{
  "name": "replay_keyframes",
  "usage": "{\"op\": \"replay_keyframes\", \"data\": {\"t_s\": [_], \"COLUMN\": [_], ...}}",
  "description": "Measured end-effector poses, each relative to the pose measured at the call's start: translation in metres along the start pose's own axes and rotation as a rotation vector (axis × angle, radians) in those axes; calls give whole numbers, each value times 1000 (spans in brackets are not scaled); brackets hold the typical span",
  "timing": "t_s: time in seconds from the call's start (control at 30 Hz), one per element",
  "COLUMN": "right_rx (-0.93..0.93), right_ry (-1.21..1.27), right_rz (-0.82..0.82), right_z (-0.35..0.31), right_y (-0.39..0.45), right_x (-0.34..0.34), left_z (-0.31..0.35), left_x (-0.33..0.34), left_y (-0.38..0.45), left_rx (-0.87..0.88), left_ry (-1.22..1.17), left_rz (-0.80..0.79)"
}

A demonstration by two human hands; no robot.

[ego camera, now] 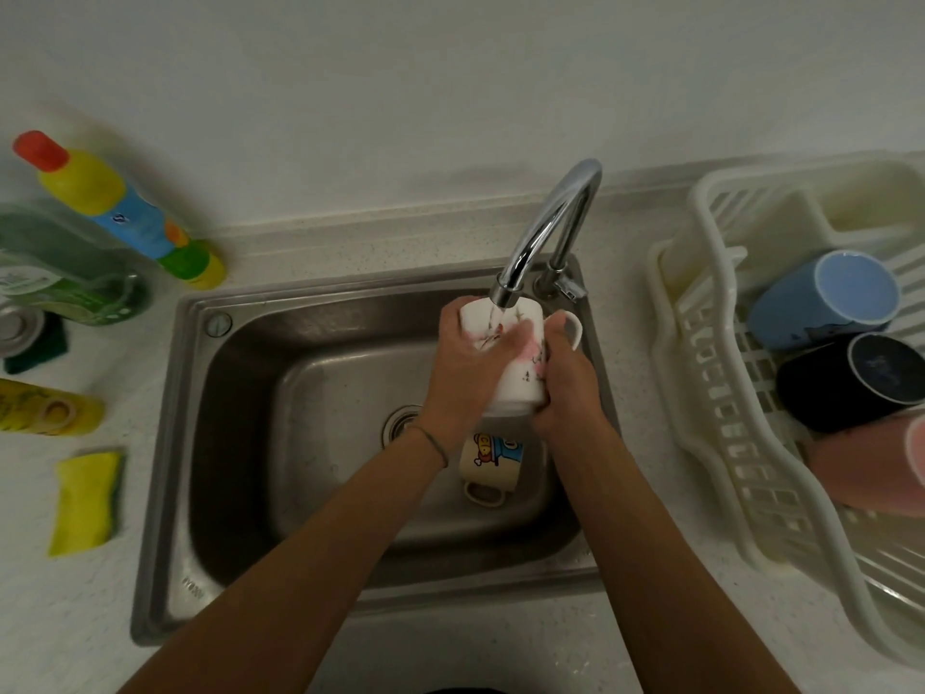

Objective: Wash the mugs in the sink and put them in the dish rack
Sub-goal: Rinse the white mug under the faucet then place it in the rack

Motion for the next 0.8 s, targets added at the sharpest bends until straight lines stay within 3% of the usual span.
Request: {"op": "replay_keyframes", "data": {"t_s": [0.2,0.33,0.5,0.67,0.73,0.8], "right_rx": [12,91,147,167,96,-103], "right_ry": [-4,86,131,205,132,-76], "right_rz": [12,30,-17,-36,1,88], "right_z": [8,5,11,6,5,5], "right_y": [2,6,6,0,-3,-2], "right_x": [-3,-4,-6,-7,-7,-8], "left_z": [5,6,12,4,-1,-6], "left_x": [-7,1,-2,-1,-1,-2], "left_y": [6,0,4,2,-3,-6], "left_rx": [-114,-9,-30,-261,-299,-290], "left_ry": [-39,153,64,-211,-294,-382], "left_rz": [68,-63,-6,-110,-117,-127]}}
Point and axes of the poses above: each hand's wrist, its own y-axis towards the middle knuckle, its own x-axis out of the palm, z = x × y, the point moved 3 cm from there along y, towards the middle knuckle, and after that the axes turned 2 degrees about -z, right-handed, at the moved point
